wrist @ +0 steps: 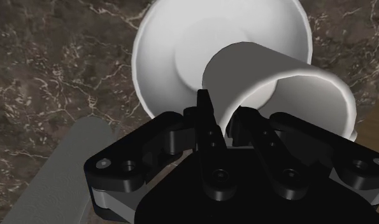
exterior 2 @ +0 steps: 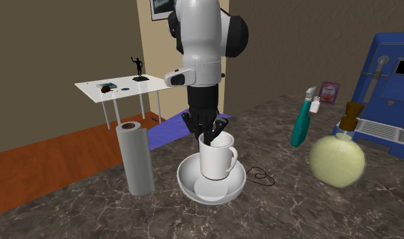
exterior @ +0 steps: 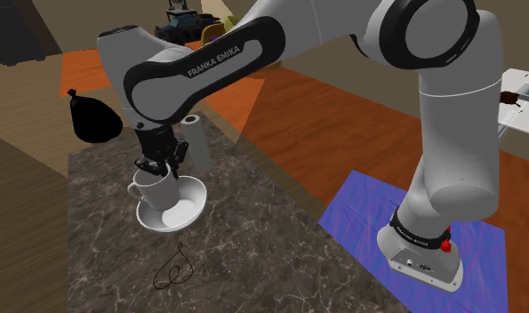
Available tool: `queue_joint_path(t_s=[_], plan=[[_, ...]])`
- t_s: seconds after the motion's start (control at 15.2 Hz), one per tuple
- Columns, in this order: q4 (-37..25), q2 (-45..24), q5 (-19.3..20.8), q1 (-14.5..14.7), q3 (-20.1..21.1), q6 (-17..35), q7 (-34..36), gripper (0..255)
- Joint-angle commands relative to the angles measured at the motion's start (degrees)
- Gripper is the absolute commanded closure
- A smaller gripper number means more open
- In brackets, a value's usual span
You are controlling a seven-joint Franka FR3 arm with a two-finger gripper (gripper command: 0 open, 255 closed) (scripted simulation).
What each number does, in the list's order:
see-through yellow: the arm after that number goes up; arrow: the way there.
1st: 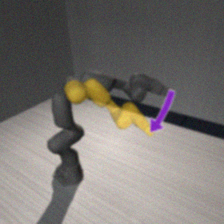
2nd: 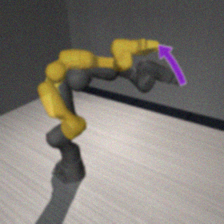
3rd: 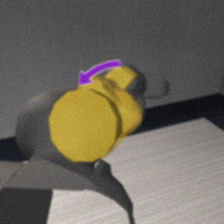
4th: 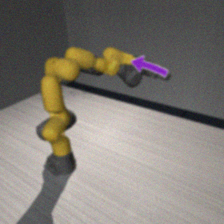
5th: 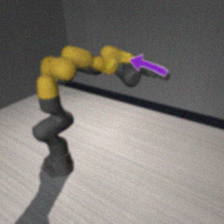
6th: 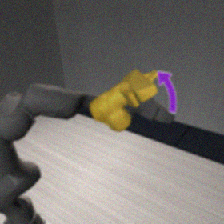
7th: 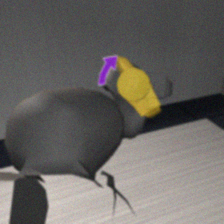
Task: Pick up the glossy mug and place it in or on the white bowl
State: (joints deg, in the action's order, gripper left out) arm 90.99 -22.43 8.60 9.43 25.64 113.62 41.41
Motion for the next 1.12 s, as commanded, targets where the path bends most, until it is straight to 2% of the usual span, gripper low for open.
queue_joint_path(t_s=[0.0,0.53,0.59,0.92,1.06], plan=[[1.3,-0.2,0.1,0.0,-0.1,1.5,0.1,255],[1.3,-0.2,0.1,0.0,-0.1,1.5,0.1,255],[1.3,-0.2,0.1,0.0,-0.1,1.5,0.1,0],[1.3,-0.2,0.1,0.0,-0.1,1.5,0.1,0],[-1.1,0.9,-0.4,-0.2,0.2,-1.9,-0.3,0]])
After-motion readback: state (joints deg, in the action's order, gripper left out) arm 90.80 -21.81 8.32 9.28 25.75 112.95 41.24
